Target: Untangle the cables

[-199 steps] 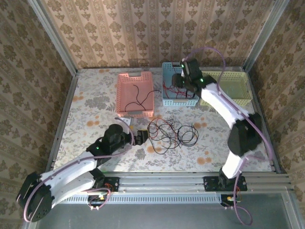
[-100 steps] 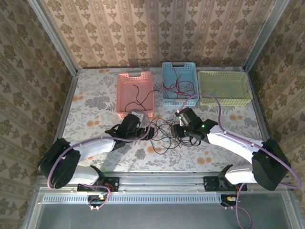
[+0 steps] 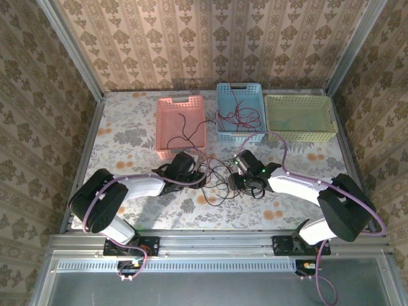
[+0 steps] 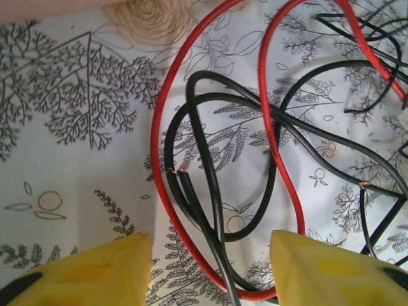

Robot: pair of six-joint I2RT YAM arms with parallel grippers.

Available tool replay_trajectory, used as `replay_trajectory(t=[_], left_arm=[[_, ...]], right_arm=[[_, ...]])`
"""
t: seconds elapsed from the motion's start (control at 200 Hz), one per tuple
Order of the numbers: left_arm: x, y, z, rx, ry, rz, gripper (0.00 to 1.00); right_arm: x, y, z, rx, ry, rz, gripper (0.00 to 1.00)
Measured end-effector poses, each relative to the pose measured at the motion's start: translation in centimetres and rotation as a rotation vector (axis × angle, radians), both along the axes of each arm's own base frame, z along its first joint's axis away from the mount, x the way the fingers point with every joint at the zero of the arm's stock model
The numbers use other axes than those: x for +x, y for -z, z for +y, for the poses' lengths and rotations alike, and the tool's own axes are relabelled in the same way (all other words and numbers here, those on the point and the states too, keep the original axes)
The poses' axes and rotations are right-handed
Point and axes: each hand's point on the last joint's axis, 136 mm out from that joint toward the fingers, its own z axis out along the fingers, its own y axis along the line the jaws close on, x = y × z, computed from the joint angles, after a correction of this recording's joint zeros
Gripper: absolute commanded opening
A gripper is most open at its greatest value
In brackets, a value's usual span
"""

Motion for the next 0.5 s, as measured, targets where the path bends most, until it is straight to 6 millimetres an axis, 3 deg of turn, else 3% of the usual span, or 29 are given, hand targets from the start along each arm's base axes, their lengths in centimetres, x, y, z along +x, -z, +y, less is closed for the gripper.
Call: replay_trajectory(t=[0.125, 0.17, 0.265, 0.38, 0.505], left_arm=[[0.2, -0.1, 0.0, 0.001, 0.009, -0.006, 0.09], [0.4, -0.2, 0.1, 0.0, 0.001, -0.004, 0.0], [0.8, -0.6, 0.3, 0.007, 0.004, -0.012, 0.0], [1.0, -1.8, 0.7, 0.007, 0.0, -0.039, 0.0], [1.3, -3.7, 1.2, -0.01, -0.01, -0.082, 0.0]], right_arm=[[0.0, 0.3, -0.1, -0.002, 0.01, 0.007, 0.0], [-0.1, 0.2, -0.1, -0.003, 0.014, 0.002, 0.0], [-0.1, -1.4, -0.4, -0.008, 0.024, -0.041, 0.0], [0.0, -6.8, -0.6, 0.046, 0.032, -0.172, 0.0], [0.7, -16.2, -0.6, 0.165, 0.044, -0.377, 0.0]])
